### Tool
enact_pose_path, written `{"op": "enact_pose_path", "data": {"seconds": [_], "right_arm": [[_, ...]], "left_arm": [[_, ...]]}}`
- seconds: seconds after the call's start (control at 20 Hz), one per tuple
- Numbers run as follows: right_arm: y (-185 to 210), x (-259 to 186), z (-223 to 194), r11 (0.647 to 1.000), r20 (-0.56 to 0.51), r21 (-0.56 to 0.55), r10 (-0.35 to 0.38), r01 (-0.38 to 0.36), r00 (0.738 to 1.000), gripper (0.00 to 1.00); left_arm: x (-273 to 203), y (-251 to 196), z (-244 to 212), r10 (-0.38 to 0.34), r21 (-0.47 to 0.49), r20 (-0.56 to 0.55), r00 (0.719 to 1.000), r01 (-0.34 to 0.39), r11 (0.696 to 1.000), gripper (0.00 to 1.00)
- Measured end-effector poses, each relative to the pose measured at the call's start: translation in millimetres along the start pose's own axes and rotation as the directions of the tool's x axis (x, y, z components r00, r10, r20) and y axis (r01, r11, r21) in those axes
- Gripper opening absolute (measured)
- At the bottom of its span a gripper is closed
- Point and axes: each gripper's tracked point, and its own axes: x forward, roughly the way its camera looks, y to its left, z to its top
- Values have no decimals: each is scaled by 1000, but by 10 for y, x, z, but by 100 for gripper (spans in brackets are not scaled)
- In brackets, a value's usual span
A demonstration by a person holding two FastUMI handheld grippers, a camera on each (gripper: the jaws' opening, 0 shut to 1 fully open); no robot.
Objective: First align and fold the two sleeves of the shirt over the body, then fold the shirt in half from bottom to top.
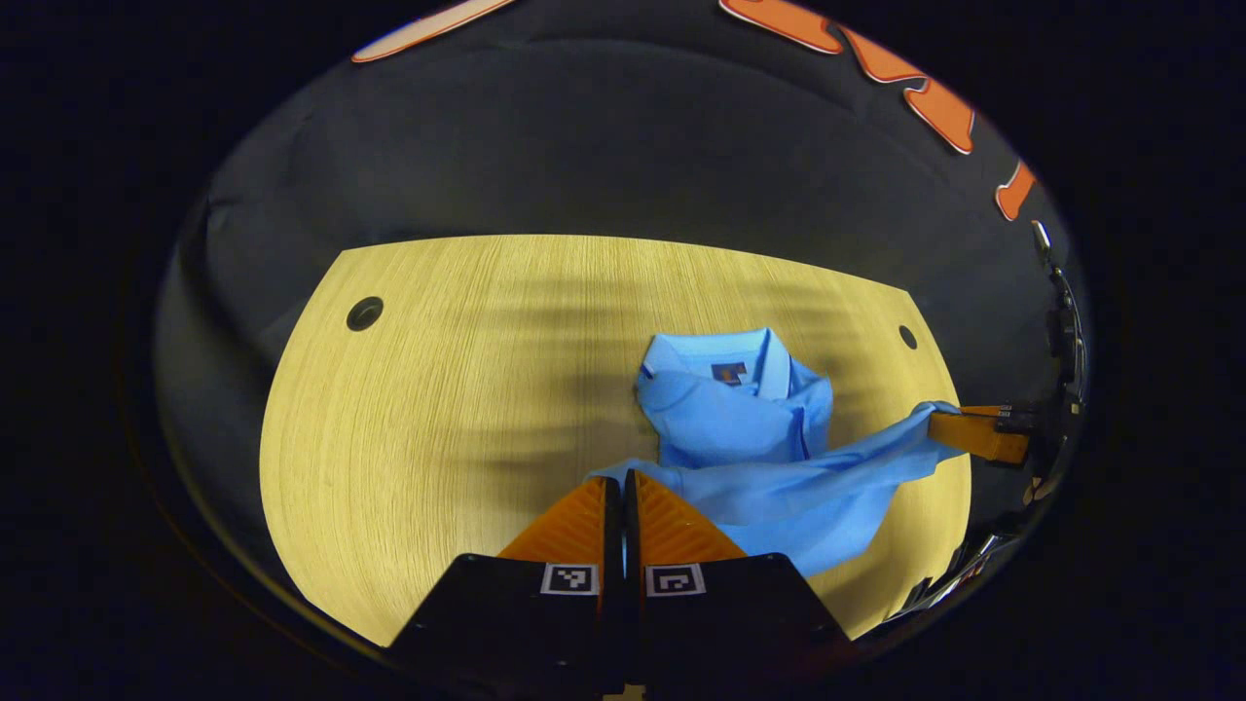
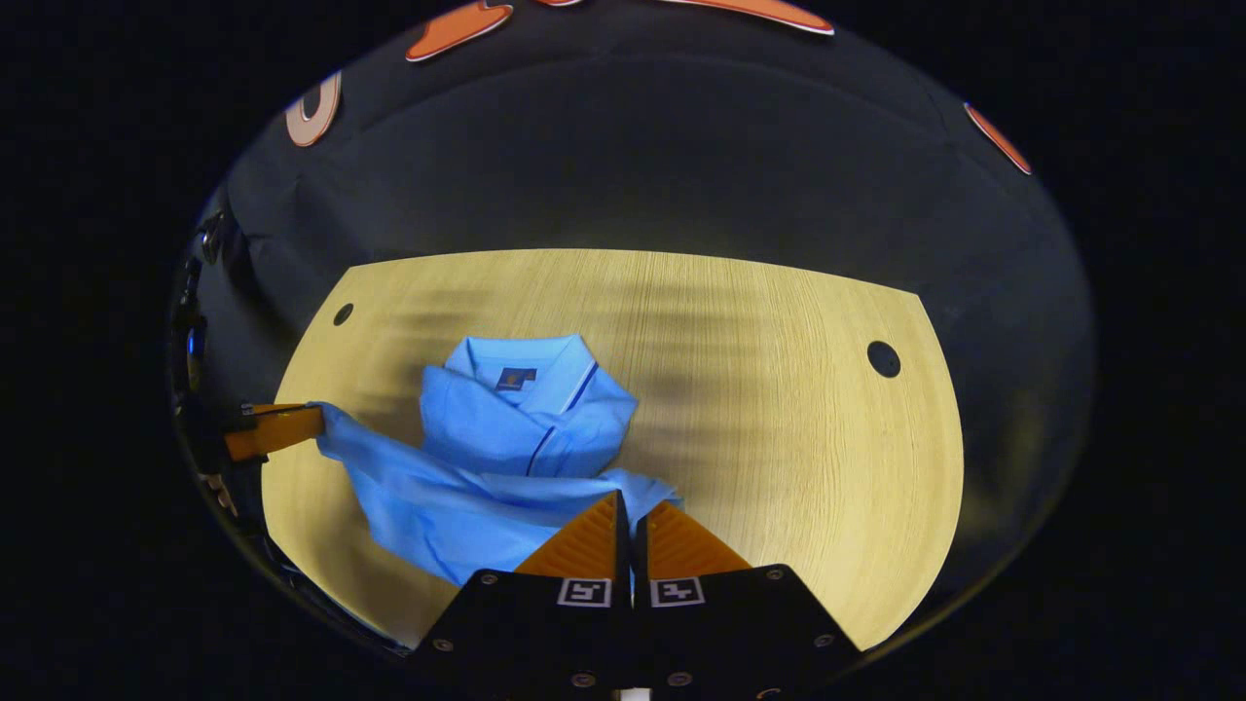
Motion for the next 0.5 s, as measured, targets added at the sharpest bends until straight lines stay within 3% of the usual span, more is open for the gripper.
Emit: {"op": "enact_pose_path", "data": {"seconds": [0.5], "right_arm": [[-162, 819, 19, 1000, -31, 19, -13, 13, 999, 2]], "left_arm": [[795, 227, 50, 80, -9, -59, 995, -81, 997, 4]]}}
